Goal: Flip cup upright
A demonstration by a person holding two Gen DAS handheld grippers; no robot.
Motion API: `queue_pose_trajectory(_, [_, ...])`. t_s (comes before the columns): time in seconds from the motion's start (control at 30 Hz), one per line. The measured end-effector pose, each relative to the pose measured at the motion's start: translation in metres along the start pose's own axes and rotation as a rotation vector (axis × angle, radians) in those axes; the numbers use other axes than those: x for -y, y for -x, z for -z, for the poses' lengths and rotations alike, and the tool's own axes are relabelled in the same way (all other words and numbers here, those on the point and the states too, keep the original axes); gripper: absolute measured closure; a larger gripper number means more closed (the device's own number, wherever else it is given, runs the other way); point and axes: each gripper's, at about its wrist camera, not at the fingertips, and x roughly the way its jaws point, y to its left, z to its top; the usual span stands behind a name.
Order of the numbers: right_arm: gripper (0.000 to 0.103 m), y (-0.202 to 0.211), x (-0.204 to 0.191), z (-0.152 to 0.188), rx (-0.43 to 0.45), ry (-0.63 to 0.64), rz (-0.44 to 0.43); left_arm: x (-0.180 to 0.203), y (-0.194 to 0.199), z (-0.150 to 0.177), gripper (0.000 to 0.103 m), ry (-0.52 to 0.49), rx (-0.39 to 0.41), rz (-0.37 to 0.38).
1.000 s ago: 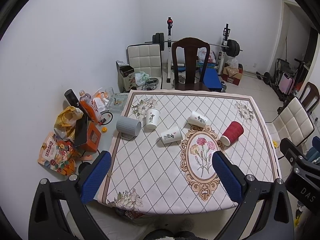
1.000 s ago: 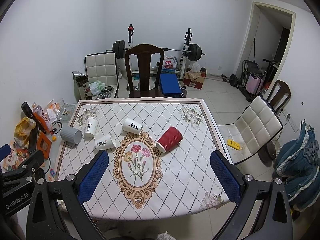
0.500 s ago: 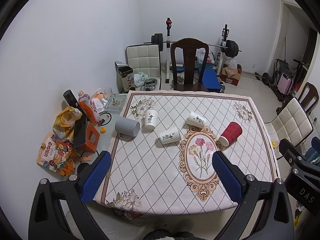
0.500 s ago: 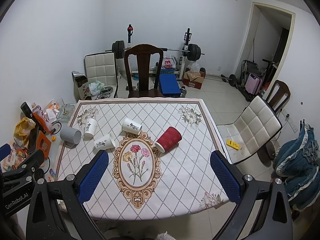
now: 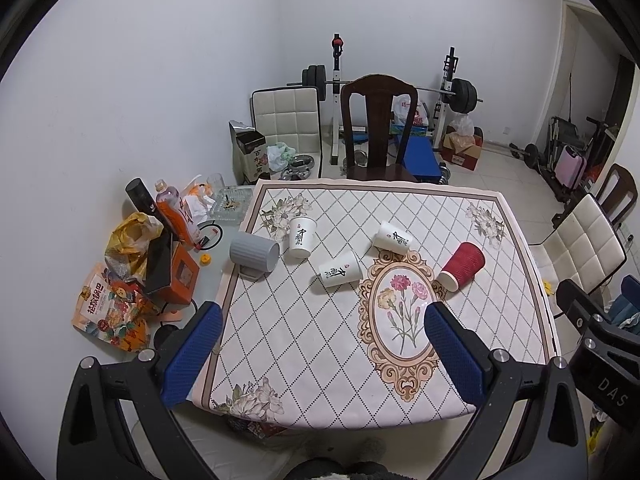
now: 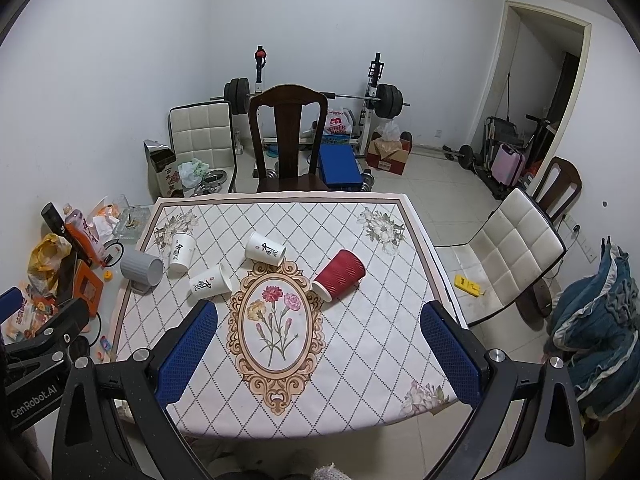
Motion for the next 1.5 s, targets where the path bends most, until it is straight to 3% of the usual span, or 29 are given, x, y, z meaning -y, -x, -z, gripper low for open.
queue_pose_trajectory(0.43, [0.000, -0.002, -0.001, 0.006, -0.011, -0.011, -0.003, 0.002, -0.001, 0.000, 0.000, 0.000, 0.000, 0.002])
queue_pose_trajectory(0.6, [0.000, -0.019, -0.001, 0.012, -0.055, -0.060, 0.010, 0.003, -0.029, -0.001, 0.000, 0.007, -0.041, 0.001])
queue_pose_trajectory(0.97, [0.000, -0.141, 0.039, 0.057, -0.330, -0.183, 0.183, 0.018, -0.140, 0.013, 0.000, -0.074, -0.236, 0.021])
queue_pose_trajectory(1.2, [0.001, -0.239, 0.073, 0.075, -0.490, -0.256, 0.207, 0.048, -0.219, 0.006, 0.000, -0.081, -0.368, 0.012])
queue_pose_trajectory(1.5, [0.001, -0.361, 0.122, 0.075, -0.640, -0.301, 0.208, 0.097, -0.328, -0.028, 0.000, 0.051, -0.526, 0.028])
